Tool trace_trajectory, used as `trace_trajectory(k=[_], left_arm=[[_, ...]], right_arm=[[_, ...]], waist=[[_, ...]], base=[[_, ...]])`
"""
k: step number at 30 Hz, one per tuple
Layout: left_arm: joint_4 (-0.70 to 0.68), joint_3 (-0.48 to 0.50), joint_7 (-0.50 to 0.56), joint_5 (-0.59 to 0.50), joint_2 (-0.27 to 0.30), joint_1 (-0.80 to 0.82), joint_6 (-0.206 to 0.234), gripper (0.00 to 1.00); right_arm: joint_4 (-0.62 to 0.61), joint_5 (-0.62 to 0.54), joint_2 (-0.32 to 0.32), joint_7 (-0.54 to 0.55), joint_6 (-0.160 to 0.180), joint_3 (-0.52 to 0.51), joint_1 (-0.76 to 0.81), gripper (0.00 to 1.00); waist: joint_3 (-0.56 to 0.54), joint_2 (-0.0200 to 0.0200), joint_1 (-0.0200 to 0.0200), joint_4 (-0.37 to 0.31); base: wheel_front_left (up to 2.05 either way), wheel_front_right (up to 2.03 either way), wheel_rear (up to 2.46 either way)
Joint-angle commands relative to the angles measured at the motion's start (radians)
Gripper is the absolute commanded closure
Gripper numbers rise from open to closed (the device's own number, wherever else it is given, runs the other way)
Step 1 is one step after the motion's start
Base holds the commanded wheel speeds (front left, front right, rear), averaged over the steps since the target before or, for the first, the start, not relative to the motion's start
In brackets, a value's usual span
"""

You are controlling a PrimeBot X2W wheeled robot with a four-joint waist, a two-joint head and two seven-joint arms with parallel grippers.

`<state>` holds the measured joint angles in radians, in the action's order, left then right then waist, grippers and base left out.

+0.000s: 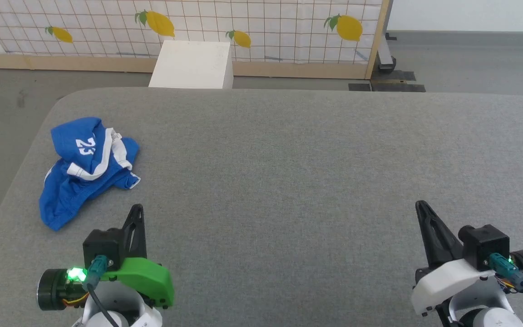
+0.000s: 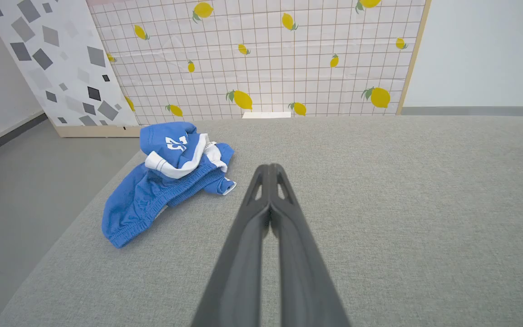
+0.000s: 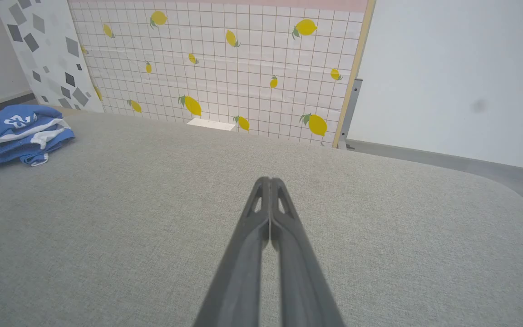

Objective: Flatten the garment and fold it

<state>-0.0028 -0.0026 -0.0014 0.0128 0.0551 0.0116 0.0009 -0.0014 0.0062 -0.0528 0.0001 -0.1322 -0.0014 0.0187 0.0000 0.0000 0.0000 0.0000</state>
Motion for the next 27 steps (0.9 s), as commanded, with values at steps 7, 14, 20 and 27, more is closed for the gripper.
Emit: trace_trajectory(k=[7,14,20,27], left_arm=[[0.003,0.003,0.001,-0.013,-0.005,-0.012,-0.001,1.00],[0.000,-0.001,0.000,0.006,0.000,0.000,0.000,0.00],[0.000,-0.002,0.000,0.005,0.000,-0.001,0.000,0.00],[0.002,-0.004,0.000,0.005,0.001,-0.003,0.000,0.00]], right_arm=[[0.001,-0.006,0.003,0.000,0.002,0.001,-0.019,1.00],[0.000,0.000,0.000,0.000,0.000,0.000,0.001,0.00],[0.000,-0.001,-0.001,0.000,0.000,0.000,0.000,0.00],[0.000,-0.006,-0.002,-0.002,0.000,-0.001,-0.002,0.00]], waist=[[0.000,0.0000,0.0000,0.000],[0.000,0.0000,0.0000,0.000],[0.000,0.0000,0.0000,0.000],[0.000,0.0000,0.0000,0.000]], base=[[0.00,0.00,0.00],[0.00,0.00,0.00],[0.00,0.00,0.00],[0.00,0.00,0.00]])
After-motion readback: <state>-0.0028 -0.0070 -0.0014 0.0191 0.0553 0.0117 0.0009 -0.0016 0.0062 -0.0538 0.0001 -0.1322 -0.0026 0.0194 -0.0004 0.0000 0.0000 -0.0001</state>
